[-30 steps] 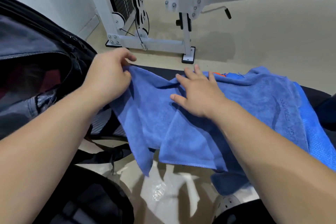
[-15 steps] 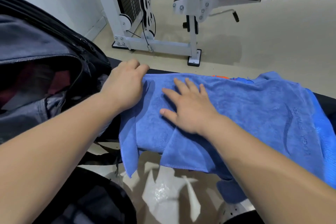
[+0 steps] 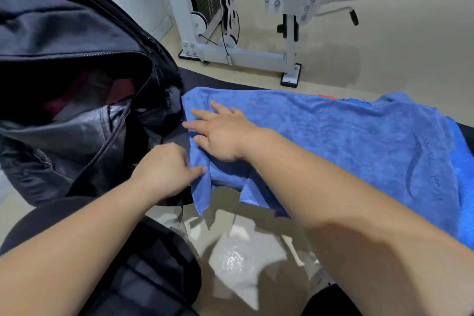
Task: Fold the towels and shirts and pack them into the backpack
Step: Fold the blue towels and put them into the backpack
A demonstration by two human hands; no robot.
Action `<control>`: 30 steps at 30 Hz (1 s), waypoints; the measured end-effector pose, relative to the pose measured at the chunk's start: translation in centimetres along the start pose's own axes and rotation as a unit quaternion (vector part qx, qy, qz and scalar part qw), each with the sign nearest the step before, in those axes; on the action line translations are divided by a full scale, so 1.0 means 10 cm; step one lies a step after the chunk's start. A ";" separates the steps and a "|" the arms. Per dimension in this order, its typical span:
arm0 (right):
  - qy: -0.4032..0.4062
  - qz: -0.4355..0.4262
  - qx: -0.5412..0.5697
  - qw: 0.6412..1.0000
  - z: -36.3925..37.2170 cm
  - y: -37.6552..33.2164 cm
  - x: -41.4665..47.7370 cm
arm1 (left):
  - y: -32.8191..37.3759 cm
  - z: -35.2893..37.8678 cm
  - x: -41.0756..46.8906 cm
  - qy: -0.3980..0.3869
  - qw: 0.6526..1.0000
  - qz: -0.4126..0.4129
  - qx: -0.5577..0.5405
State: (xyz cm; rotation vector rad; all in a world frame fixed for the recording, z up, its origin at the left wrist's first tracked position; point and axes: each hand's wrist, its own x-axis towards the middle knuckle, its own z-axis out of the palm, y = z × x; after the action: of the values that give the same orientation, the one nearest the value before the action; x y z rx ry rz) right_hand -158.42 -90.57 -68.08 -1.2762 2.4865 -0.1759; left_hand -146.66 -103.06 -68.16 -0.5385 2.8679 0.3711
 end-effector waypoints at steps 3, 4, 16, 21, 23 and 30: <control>-0.033 0.010 -0.035 0.999 0.06 0.04 0.06 | 0.00 0.08 -0.03 0.057 0.997 0.040 -0.038; -0.020 0.022 -0.042 0.999 0.08 0.08 0.04 | 0.01 0.10 -0.04 0.075 0.995 0.050 -0.053; 0.046 0.184 -0.145 0.971 0.07 0.36 -0.11 | 0.20 0.23 0.05 0.056 0.974 0.146 -0.162; 0.068 0.211 -0.127 0.967 0.09 0.47 -0.07 | 0.28 0.19 0.09 0.059 0.969 0.164 -0.173; 0.093 0.224 -0.098 0.965 0.07 0.51 -0.05 | 0.30 0.18 0.09 0.058 0.971 0.168 -0.162; 0.223 0.174 0.196 0.939 -0.26 0.33 0.23 | 0.19 -0.26 0.02 0.163 0.970 0.134 -0.124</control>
State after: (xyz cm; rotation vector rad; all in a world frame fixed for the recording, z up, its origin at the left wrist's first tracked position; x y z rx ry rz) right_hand -163.10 -90.55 -67.05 -0.6708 2.7963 -0.9059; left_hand -147.92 -102.09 -65.34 -0.2667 3.2444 0.7578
